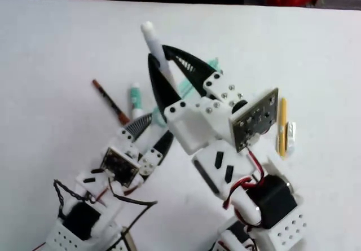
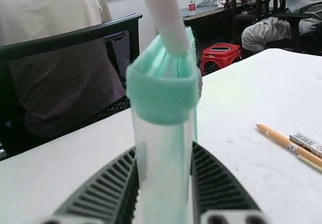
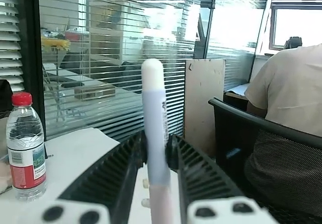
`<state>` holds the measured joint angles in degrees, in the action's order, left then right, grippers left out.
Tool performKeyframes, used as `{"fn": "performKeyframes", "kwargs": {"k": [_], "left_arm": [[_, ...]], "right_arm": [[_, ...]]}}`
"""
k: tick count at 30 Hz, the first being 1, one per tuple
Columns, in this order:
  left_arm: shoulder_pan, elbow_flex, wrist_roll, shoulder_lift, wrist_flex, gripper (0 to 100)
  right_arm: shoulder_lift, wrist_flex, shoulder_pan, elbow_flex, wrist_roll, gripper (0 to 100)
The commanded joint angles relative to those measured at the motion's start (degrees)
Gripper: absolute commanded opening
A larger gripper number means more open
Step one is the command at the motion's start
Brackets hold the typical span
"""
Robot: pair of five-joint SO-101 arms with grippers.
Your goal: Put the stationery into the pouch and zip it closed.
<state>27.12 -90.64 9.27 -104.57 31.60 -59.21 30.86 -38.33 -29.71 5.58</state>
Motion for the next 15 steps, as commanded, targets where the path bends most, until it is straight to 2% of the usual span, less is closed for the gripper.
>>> {"fn": "performKeyframes", "kwargs": {"k": [1,7,15], "left_arm": [[-0.48,-0.26,0.53,0.31,0.00,13],[-0.48,-0.26,0.53,0.31,-0.09,13],[-0.48,-0.26,0.53,0.31,-0.09,13]], "right_arm": [[0.31,-0.48,-0.66,-0.09,0.00,1.9],[0.31,-4.62,-0.75,-0.09,0.00,1.9],[6.90,-4.79,-1.10,-0.35,0.00,1.9]]}}
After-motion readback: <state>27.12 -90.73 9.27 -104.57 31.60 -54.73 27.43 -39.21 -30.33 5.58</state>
